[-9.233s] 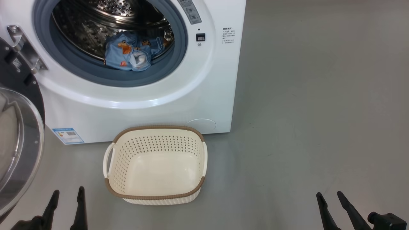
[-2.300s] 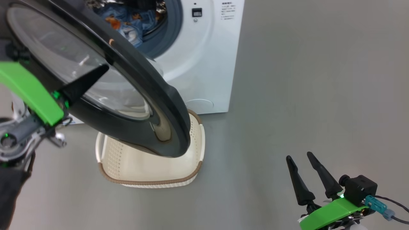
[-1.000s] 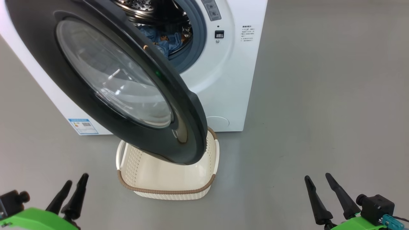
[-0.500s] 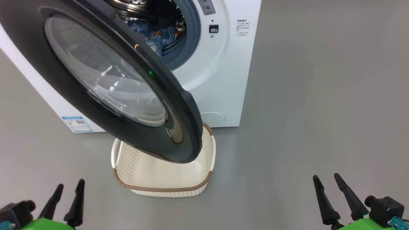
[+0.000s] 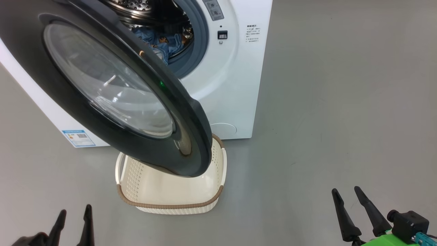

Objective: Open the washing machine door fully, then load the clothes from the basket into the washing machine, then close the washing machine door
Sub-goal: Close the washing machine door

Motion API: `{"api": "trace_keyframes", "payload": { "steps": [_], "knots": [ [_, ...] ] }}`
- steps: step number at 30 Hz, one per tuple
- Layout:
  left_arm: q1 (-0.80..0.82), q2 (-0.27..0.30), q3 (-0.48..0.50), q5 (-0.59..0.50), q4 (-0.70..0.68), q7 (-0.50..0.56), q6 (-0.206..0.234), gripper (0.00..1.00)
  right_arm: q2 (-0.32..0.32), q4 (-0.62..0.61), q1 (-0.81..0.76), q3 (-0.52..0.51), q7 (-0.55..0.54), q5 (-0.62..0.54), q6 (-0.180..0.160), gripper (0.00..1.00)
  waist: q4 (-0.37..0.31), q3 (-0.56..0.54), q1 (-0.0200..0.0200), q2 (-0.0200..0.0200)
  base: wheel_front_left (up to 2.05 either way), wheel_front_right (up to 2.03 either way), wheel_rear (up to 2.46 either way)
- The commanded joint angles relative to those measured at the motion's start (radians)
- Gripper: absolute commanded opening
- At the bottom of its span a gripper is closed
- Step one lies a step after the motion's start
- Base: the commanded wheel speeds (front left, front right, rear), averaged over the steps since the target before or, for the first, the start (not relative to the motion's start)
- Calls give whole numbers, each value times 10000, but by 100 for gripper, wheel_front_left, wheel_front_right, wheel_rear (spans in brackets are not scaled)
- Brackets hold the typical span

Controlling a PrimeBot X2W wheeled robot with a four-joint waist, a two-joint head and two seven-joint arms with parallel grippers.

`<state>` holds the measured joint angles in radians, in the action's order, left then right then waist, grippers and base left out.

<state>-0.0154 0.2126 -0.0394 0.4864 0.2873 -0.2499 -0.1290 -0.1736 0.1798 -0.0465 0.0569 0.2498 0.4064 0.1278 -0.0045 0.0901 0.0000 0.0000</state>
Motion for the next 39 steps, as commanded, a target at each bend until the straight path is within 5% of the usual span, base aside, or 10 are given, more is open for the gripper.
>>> {"api": "trace_keyframes", "payload": {
  "steps": [1, 13, 14, 15, 16, 17, 39],
  "knots": [
    [64, 56, 512, -311, -241, -117, -17, 100, -190, -210, 0, 276, 120, -66, 29, 100, -24, 0, 0, 0, 0, 0, 0],
    [18, -299, 812, -640, -329, -118, -17, 100, -224, -181, 32, 351, 120, -31, 29, 100, 7, 30, 0, 0, 0, 0, 0],
    [22, -309, 816, -641, -348, -118, -17, 100, -210, -185, 44, 369, 120, -2, 29, 65, 18, 17, 0, 0, 0, 0, 0],
    [30, -318, 838, -659, -394, -118, -17, 100, -167, -219, 68, 351, 120, 79, 29, 47, 29, 12, 0, 0, 0, 0, 0],
    [42, -367, 870, -689, -474, -118, -17, 100, -113, -228, 98, 313, 120, 225, 29, 5, 90, 0, 0, 0, 0, 0, 0],
    [58, -381, 834, -700, -475, -118, -17, 100, -99, -212, 119, 325, 120, 277, 29, 0, 139, -9, 0, 0, 0, 0, 0],
    [-10, -623, 595, -693, -827, -118, -17, 100, 805, -2628, 3278, 2698, 120, 753, 29, 0, 1313, -462, 0, 0, 0, 0, 0]
  ]
}}
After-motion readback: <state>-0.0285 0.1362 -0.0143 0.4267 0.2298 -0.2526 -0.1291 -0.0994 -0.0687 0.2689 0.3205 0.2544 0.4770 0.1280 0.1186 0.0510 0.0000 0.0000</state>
